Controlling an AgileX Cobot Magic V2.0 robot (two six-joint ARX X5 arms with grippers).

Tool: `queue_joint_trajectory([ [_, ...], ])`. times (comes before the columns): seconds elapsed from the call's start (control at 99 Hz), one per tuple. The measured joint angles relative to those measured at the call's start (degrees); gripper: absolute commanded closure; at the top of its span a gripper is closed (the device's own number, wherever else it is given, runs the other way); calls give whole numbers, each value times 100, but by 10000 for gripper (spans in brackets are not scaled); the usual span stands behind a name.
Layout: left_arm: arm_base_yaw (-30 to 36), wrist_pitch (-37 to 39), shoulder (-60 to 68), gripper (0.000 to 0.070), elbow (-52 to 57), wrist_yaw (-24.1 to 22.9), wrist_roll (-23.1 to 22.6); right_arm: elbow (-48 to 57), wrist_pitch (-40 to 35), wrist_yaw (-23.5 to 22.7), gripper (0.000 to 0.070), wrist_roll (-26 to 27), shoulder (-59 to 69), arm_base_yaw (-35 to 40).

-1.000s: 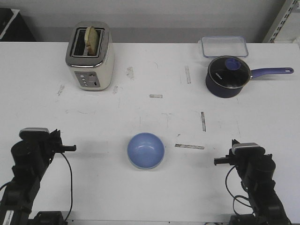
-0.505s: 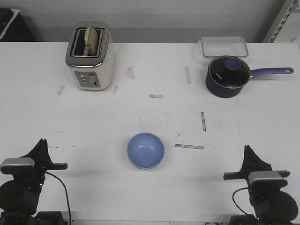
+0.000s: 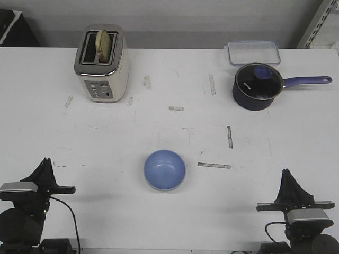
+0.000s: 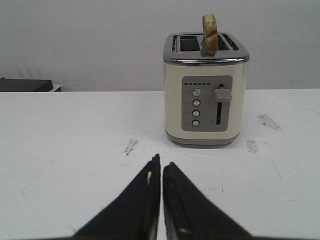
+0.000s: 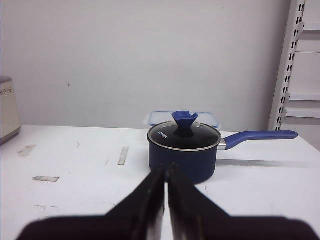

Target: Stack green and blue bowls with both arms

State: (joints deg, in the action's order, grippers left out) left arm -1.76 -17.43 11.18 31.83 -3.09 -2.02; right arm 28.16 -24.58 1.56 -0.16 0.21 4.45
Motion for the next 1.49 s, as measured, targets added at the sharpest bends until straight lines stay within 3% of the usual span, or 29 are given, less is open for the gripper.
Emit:
queue_joint_trajectory([
  [0.737,13,109,-2,698,-55,0,0,0,-2,0,700,0,0,0],
  [1.232,114,2087,-1078,699,-2935,195,0,0,2,-2,700,2,0,0],
  [1.495,114,1980,-1088,698,-2988,293,2,0,2,-2,700,0,-2,2],
])
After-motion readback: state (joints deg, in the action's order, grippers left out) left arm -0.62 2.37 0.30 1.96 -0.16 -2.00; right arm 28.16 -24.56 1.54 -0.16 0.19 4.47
